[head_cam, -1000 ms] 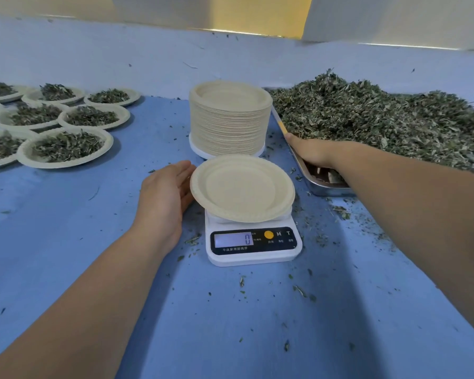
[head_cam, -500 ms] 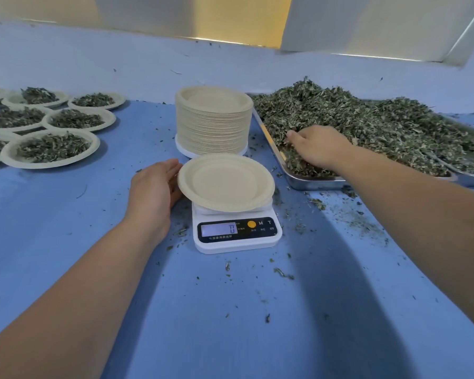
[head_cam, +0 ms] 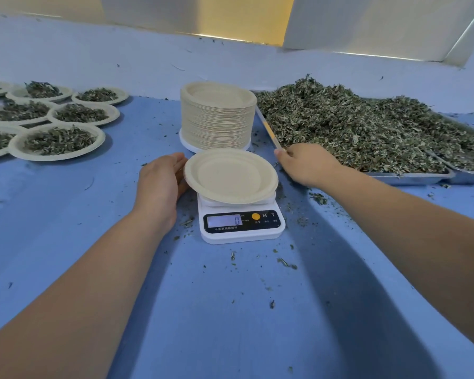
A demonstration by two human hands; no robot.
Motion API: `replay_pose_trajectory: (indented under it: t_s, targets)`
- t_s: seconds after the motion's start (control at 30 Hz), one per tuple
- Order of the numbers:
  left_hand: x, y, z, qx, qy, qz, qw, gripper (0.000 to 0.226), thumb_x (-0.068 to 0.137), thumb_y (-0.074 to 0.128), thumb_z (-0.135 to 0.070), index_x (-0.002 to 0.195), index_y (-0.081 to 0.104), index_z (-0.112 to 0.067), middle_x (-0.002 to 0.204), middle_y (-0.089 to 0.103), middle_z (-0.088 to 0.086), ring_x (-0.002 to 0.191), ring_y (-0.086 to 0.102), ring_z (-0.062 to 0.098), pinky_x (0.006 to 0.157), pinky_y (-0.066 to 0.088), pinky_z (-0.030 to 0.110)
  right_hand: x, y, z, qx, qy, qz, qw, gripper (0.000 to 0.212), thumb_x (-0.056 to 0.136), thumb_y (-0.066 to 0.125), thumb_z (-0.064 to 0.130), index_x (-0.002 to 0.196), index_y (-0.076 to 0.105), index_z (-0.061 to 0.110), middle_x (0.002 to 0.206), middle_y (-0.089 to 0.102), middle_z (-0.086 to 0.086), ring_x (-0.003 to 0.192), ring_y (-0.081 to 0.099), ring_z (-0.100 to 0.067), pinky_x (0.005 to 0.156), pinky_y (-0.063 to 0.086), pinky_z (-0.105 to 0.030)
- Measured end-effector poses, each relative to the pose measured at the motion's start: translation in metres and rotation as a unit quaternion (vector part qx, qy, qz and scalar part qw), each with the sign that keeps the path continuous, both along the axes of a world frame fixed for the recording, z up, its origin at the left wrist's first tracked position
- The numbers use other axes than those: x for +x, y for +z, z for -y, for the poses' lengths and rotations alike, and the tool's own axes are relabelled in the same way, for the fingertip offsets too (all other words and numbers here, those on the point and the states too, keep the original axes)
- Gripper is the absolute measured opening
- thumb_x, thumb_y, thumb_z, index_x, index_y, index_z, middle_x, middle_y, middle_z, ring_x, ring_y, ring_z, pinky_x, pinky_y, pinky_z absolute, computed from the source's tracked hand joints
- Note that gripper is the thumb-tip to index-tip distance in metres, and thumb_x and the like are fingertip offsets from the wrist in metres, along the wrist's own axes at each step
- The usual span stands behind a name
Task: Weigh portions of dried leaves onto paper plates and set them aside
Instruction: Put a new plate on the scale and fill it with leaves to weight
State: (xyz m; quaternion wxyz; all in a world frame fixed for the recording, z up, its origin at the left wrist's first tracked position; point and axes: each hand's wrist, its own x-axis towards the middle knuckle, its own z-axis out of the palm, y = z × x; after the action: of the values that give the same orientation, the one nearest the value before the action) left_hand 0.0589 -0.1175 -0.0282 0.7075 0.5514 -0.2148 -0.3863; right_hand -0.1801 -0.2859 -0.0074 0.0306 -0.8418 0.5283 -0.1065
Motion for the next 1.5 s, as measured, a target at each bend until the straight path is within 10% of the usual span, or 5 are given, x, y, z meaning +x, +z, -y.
replay_pose_trajectory:
  t_s: [0.4,0.6,0.97,1.17,1.5]
  targets:
    - [0.001,0.0,-0.001,0.01,0.002,0.005,1.0,0.03,0.101,0.046,-0.018,0.123,0.065,-0.013,0.118,0.072,0.001,0.107,0.07,0.013,0.081,0.059,0.025,-0.007,0.011,0.005,-0.029,-0.06,0.123,0.99,0.049,0.106,0.04,0.04,0.065,0.04,0.013,0.056,0.041,-0.005,0.051,0.037,-0.023,0.05,0.027,-0.031]
    - [0.0,-0.003,0.002,0.004,-0.032,0.055,0.998,0.015,0.093,0.05,-0.013,0.079,0.054,-0.019,0.097,0.055,0.004,0.086,0.052,0.02,0.079,0.049,0.034,-0.007,0.023,-0.002,-0.066,-0.069,0.187,0.978,0.046,0.106,0.036,0.042,0.074,0.046,0.012,0.064,0.049,-0.008,0.055,0.043,-0.023,0.057,0.037,-0.033]
    - [-0.003,-0.004,-0.001,-0.006,-0.039,0.1,0.994,0.047,0.096,0.04,-0.005,0.061,0.063,-0.027,0.094,0.056,0.007,0.085,0.051,0.02,0.082,0.045,0.037,0.073,0.069,-0.075,-0.104,0.128,0.218,0.962,0.042,0.105,0.044,0.04,0.076,0.055,0.012,0.063,0.052,0.006,0.056,0.045,-0.005,0.054,0.031,-0.028]
    - [0.002,-0.008,0.005,-0.011,-0.058,0.092,0.994,0.03,0.088,0.046,-0.008,0.1,0.063,0.013,0.095,0.064,0.014,0.086,0.057,0.024,0.083,0.049,0.042,0.088,0.044,-0.099,-0.055,0.205,0.007,0.977,0.043,0.1,0.043,0.058,0.099,0.065,0.02,0.089,0.067,0.003,0.087,0.059,-0.019,0.076,0.05,-0.035]
    - [-0.002,-0.006,0.003,0.01,-0.039,0.108,0.993,0.04,0.09,0.042,-0.008,0.106,0.078,-0.01,0.106,0.076,0.017,0.106,0.07,0.036,0.095,0.057,0.053,0.041,0.057,-0.059,-0.089,0.112,0.199,0.97,0.049,0.104,0.04,0.048,0.074,0.054,0.011,0.062,0.05,0.0,0.055,0.042,-0.017,0.054,0.032,-0.031]
